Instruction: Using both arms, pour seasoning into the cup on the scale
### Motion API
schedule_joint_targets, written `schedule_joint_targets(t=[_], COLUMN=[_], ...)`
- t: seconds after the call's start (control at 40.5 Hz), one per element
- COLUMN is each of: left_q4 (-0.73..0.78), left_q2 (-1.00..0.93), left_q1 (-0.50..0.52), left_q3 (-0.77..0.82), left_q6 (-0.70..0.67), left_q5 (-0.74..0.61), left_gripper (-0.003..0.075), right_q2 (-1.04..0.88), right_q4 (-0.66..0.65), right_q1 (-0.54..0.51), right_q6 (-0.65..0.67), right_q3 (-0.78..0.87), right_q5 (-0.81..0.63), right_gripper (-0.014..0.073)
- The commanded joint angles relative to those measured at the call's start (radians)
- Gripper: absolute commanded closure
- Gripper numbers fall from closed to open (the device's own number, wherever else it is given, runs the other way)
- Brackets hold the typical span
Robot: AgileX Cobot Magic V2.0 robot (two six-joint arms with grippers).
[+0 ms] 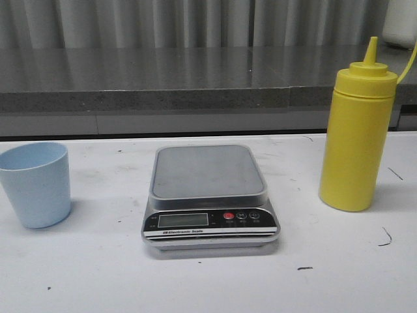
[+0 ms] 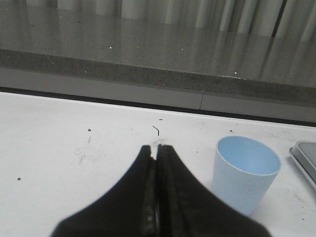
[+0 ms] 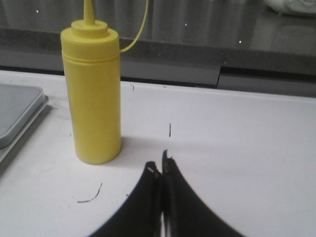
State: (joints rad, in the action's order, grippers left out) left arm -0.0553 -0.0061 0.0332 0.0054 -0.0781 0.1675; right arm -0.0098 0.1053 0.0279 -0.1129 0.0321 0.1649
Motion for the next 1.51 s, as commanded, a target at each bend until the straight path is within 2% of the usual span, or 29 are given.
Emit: schedule_joint_targets(t=[0.0,0.099,0.247,0.297,0.494,0.766,0.84,1.112,1.162,1.236,1.26,1.31,1.384,1.433,1.483], left_q4=[-0.009,-0.012,-0.012,-0.012,-0.012,-0.012,-0.012,-0.012,-0.012,-0.012,-0.012,-0.012,-0.012,-0.012,-0.017], left_q2=[-0.015,-0.015,-0.015,-0.015,0.067,0.360,0.416,0.470,0.470,0.470,0.470,0.470,0.470,0.470,0.470], left_q1=[0.001,0.001,0.001,0.001,0.001,0.001,0.001,0.001,0.001,0.001,0.001,0.001,0.001,0.001,0.001], left_q3=[0.024,0.024,0.015,-0.012,-0.217,-0.497,-0.527,-0.540,-0.540,-0.540,-0.540,-0.540,-0.540,-0.540,-0.540], left_q6=[-0.008,-0.008,-0.008,-0.008,-0.008,-0.008,-0.008,-0.008,-0.008,-0.008,-0.008,-0.008,-0.008,-0.008,-0.008], left_q5=[-0.100,-0.195,-0.455,-0.479,-0.334,-0.057,-0.048,-0.059,-0.059,-0.059,-0.059,-0.059,-0.059,-0.062,-0.065], left_gripper=[0.0740,0.0740,0.0741,0.0741,0.0741,0.0741,0.0741,0.0727,0.0681,0.0528,0.0430,0.0282,0.0096,0.0032,0.0022], right_q2=[-0.017,-0.017,-0.017,-0.017,0.019,0.314,0.383,0.451,0.451,0.451,0.451,0.451,0.451,0.451,0.451], right_q4=[-0.009,-0.009,-0.009,-0.009,0.011,0.094,0.094,0.094,0.093,0.093,0.093,0.093,0.093,0.093,0.093], right_q1=[-0.002,-0.002,-0.002,-0.002,-0.002,-0.002,-0.002,-0.002,-0.002,-0.002,-0.002,-0.002,-0.002,-0.002,-0.002], right_q6=[-0.001,-0.001,-0.001,-0.001,-0.001,-0.001,-0.003,-0.005,-0.005,-0.007,-0.011,-0.020,-0.020,-0.020,-0.020], right_q3=[-0.011,-0.011,-0.024,-0.045,-0.240,-0.549,-0.599,-0.623,-0.623,-0.623,-0.623,-0.623,-0.623,-0.623,-0.623], right_q5=[-0.135,-0.207,-0.298,-0.298,-0.151,0.116,0.156,0.168,0.168,0.167,0.167,0.167,0.167,0.167,0.167], right_gripper=[0.0664,0.0664,0.0664,0.0664,0.0664,0.0685,0.0718,0.0690,0.0636,0.0477,0.0409,0.0283,0.0092,0.0012,-0.0017])
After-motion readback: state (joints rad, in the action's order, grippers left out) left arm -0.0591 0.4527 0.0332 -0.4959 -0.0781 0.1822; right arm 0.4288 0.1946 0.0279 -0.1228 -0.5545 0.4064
